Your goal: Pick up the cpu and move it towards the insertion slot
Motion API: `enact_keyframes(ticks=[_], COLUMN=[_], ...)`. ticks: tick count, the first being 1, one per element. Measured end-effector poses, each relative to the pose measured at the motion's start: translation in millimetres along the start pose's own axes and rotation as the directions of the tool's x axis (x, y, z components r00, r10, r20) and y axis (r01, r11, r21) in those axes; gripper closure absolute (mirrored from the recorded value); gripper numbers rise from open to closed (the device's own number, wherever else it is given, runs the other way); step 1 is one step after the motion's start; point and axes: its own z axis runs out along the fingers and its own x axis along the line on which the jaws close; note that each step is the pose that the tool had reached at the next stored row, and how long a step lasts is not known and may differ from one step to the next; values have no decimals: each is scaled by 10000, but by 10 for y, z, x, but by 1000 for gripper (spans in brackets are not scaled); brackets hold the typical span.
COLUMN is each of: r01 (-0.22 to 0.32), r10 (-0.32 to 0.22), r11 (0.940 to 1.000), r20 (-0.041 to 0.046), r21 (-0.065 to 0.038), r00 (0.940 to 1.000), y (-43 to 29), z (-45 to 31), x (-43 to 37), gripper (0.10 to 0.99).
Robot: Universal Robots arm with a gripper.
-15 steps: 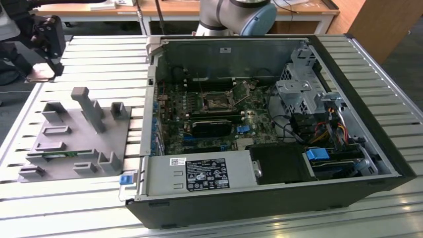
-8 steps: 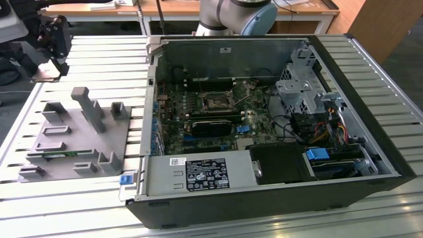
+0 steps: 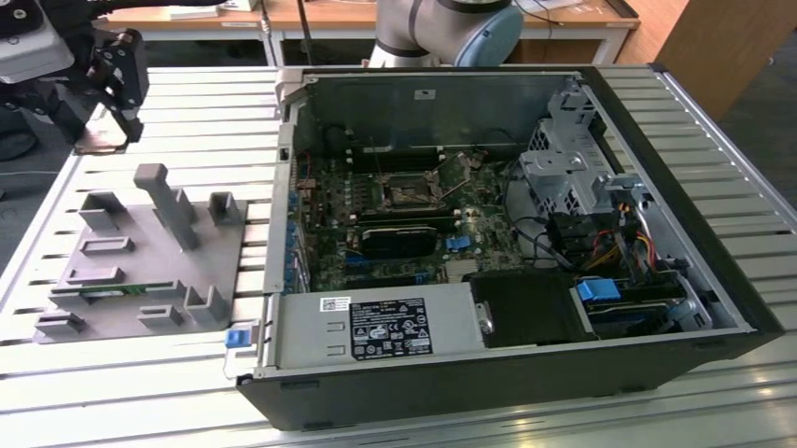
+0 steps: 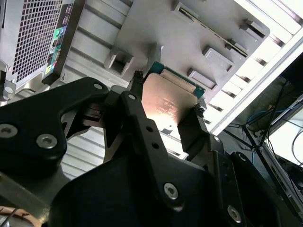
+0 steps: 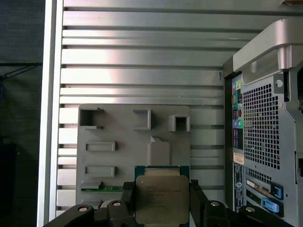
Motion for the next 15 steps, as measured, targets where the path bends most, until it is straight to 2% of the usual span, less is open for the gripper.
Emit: enact_keyframes(ticks=[10, 15], r01=[1, 0], r10=[-1, 0], r11=[10000, 10000], r20=[0, 0], r21=[0, 0], r00=[10000, 10000], y=[2, 3], z=[5, 7], x=[-210, -353], gripper=[541, 541])
